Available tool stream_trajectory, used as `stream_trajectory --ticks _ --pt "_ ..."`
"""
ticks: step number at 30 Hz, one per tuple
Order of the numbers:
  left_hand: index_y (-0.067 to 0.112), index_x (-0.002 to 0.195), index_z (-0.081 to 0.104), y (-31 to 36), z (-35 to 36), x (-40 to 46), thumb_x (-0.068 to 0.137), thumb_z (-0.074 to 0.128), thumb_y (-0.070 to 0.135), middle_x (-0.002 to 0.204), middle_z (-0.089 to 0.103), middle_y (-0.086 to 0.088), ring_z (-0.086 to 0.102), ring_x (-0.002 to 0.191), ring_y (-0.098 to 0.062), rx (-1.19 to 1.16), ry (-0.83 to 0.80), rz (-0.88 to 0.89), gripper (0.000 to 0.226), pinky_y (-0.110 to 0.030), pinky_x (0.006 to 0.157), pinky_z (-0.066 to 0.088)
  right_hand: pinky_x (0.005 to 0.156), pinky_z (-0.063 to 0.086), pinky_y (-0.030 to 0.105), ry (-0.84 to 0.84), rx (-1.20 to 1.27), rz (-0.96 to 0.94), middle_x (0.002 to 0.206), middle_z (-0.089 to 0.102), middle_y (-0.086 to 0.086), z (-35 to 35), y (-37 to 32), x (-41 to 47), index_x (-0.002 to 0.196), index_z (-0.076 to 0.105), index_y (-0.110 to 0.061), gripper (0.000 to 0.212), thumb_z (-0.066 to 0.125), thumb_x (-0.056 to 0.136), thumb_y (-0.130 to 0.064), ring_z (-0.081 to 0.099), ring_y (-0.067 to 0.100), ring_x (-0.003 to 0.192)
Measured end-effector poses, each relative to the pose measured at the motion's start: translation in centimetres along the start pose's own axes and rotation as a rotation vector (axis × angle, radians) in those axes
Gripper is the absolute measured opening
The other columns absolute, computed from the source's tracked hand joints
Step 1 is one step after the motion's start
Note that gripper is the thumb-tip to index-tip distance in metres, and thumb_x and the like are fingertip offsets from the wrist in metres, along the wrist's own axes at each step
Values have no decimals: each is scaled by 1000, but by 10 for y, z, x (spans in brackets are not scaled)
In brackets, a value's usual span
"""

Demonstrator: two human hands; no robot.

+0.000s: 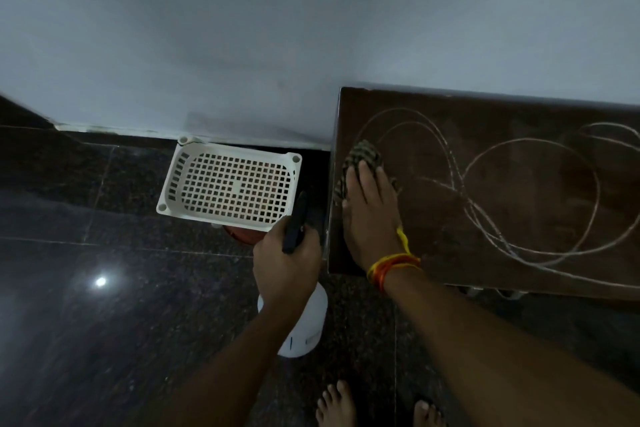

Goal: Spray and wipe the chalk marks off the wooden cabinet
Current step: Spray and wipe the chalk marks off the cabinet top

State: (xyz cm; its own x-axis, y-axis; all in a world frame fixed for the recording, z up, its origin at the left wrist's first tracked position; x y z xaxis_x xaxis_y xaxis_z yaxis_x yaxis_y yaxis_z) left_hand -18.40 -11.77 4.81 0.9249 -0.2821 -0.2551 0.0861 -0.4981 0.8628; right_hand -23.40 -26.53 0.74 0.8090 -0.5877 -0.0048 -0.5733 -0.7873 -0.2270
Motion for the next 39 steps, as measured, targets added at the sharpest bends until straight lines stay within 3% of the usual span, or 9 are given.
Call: stream_trajectory --ticks 5,9,13,19,23,26,28,31,39 --pt "14 61 53 4 -5 3 78 54 34 49 49 -4 48 45 -25 8 14 -42 26 -38 49 45 112 28 48 -2 33 -49 148 37 12 3 -10 -68 142 35 -10 51 36 94 -28 25 36 138" --pt "19 56 49 10 -7 14 84 58 24 43 48 4 46 43 -15 11 28 -41 31 -32 49 41 108 28 50 3 9 -59 146 41 12 2 -11 -58 140 40 -10 51 34 93 -28 25 34 136" --pt "8 62 52 19 -3 28 78 54 30 51 48 -5 47 49 -23 -21 11 -11 27 -43 51 47 105 35 50 -4 -34 -26 143 44 12 6 -10 -7 138 44 -10 51 35 91 -28 37 38 133" --pt "11 62 51 27 -10 40 76 52 32 52 46 -6 46 50 -24 -12 25 3 26 -49 51 48 108 31 51 -18 -15 4 147 38 13 1 -13 -20 142 39 -9 54 30 92 -28 32 38 136" --pt "5 67 53 31 -12 41 77 52 30 54 47 -10 45 51 -25 -16 9 16 28 -45 51 47 110 27 49 -45 -70 -28 148 39 11 -1 -14 -59 142 38 -10 57 53 89 -26 33 36 136" --pt "1 70 54 29 -10 48 79 54 28 59 50 -24 48 51 -36 -20 35 17 28 -53 53 53 109 25 49 -32 -62 -20 146 42 10 -1 -14 -55 140 42 -11 62 64 83 -24 36 36 135" --pt "-1 73 55 26 -6 53 81 55 26 62 51 -28 49 54 -42 -28 34 12 29 -53 53 56 108 29 50 -20 -35 -21 145 43 11 -2 -14 -40 139 43 -9 55 55 87 -24 36 37 135" --pt "-3 76 54 28 1 58 87 58 17 59 47 -18 43 54 -27 -31 39 21 23 -40 54 46 106 33 51 -29 9 -4 144 43 13 -2 -12 -3 139 43 -9 55 31 90 -30 36 39 134" --pt "16 68 54 42 5 69 89 59 18 57 49 -7 48 56 -26 -30 66 -25 22 -42 56 46 110 27 49 -81 34 29 149 37 10 -8 -11 -12 143 36 -12 59 23 89 -32 31 36 138"
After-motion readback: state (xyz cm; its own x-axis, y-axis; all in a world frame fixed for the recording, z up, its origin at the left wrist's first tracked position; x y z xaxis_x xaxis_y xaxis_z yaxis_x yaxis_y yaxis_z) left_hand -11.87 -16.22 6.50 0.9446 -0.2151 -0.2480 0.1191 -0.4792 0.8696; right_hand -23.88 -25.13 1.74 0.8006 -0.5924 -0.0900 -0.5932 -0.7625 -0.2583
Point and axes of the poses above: each hand's wrist, its own x-axis towards the middle knuckle, its own z-axis out of the palm, y = z × x, the point moved 5 cm from there along x, towards the middle knuckle
